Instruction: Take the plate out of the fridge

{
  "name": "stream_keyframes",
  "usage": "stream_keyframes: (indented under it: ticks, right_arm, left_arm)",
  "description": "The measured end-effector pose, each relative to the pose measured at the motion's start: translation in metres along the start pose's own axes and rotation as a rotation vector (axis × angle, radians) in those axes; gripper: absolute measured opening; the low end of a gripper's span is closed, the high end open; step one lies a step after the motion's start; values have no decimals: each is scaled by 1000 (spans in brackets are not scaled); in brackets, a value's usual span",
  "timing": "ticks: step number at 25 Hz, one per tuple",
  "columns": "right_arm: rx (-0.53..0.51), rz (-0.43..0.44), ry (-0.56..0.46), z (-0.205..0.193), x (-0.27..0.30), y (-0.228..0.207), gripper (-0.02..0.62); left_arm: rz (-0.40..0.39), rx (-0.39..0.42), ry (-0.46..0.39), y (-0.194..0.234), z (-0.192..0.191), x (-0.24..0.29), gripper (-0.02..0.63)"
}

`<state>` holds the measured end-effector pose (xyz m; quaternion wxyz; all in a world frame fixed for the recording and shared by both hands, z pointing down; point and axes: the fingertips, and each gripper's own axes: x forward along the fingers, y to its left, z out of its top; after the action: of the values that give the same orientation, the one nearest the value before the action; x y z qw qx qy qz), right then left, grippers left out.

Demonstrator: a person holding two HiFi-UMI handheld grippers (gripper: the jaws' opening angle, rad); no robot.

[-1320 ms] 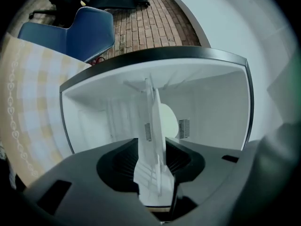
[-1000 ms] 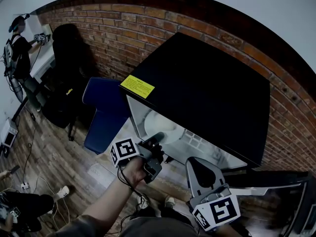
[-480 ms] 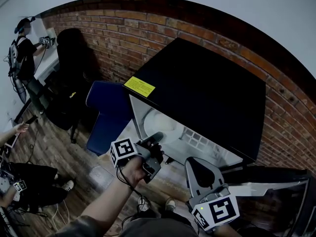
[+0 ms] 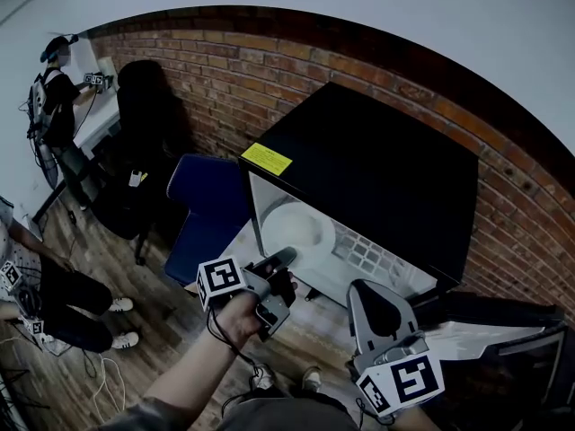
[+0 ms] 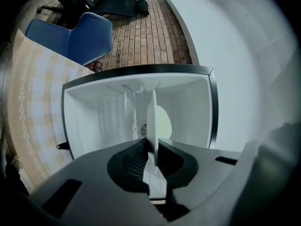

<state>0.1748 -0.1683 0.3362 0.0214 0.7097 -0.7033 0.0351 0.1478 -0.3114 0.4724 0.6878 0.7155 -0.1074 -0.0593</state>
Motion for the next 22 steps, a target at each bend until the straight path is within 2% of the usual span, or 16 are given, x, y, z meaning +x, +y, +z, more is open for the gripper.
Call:
stream_keyframes:
  ticks: [11, 22]
  right_arm:
    - [-11, 42, -46, 18, -5, 20, 32]
    - [-22, 137, -70, 26, 6, 51, 32]
  left_arm:
    - [-64, 7, -43, -49, -1, -38, 41]
    - [-116, 40, -129, -79, 14, -96, 41]
